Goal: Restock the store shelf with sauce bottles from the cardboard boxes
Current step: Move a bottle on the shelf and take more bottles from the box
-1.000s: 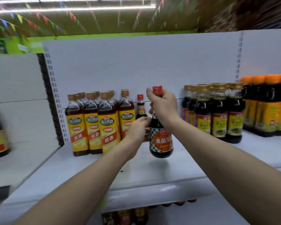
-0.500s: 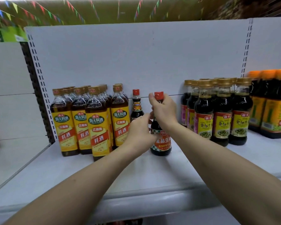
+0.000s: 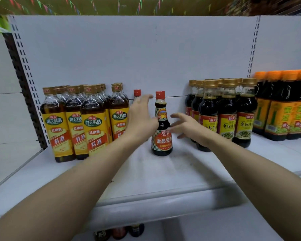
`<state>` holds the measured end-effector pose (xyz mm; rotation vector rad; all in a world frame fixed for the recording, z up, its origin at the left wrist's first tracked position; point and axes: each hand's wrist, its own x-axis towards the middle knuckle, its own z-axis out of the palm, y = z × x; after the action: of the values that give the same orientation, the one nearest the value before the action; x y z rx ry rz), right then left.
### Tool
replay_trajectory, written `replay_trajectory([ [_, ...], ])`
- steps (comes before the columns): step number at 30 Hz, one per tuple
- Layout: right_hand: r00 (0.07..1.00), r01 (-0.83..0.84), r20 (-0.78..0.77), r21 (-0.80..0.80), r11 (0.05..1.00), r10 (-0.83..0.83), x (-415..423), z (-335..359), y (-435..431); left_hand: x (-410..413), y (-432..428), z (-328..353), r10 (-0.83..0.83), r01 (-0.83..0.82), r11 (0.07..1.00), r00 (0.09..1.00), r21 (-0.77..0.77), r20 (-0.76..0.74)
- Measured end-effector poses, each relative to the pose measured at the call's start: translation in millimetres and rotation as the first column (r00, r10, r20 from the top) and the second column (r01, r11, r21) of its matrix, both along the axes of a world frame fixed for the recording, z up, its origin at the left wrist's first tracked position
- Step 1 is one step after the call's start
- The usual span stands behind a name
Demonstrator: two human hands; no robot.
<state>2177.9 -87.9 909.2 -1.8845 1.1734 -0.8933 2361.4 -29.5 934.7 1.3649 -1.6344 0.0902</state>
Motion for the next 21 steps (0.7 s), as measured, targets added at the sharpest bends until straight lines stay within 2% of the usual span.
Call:
replay_trajectory([
  [1,0.997,-0.005,-0.083,0.002,1.000,0.005,0.8,-4.9,3.1,-0.4,1.7,10.7,0.021,-0.014,0.997,0.995,-0.073,0.098],
  [3,0.977,0.012,-0.213,-0.050,0.999,-0.023,8.6,-15.6,5.7,-1.5,2.5,30.0,0.071,-0.037,0.993,0.944,-0.111,0.321],
  [5,0.975,0.060,-0.207,-0.105,0.993,-0.080,19.0,-23.8,6.5,-2.4,-2.4,42.9,0.129,-0.104,0.992,0.839,-0.077,0.529],
  [7,0.983,0.118,-0.127,-0.102,0.988,-0.130,25.7,-30.7,2.4,-3.6,-10.0,49.8,0.185,-0.160,0.982,0.744,-0.098,0.642],
  [9,0.985,0.143,-0.084,-0.084,0.986,-0.150,30.7,-35.0,-2.7,-3.4,-17.4,53.8,0.251,-0.203,0.967,0.685,-0.151,0.684],
  [11,0.982,0.165,-0.077,-0.082,0.983,-0.171,35.4,-36.9,-8.7,-2.3,-25.5,56.1,0.265,-0.220,0.963,0.671,-0.155,0.692],
  [17,0.980,0.179,-0.076,-0.085,0.980,-0.185,40.4,-37.7,-35.5,-3.6,-52.4,58.5,0.229,-0.257,0.964,0.670,-0.068,0.706],
  [21,0.980,0.176,-0.074,-0.085,0.981,-0.183,41.3,-36.6,-48.3,-5.6,-67.1,63.0,0.211,-0.294,0.955,0.625,-0.024,0.751],
])
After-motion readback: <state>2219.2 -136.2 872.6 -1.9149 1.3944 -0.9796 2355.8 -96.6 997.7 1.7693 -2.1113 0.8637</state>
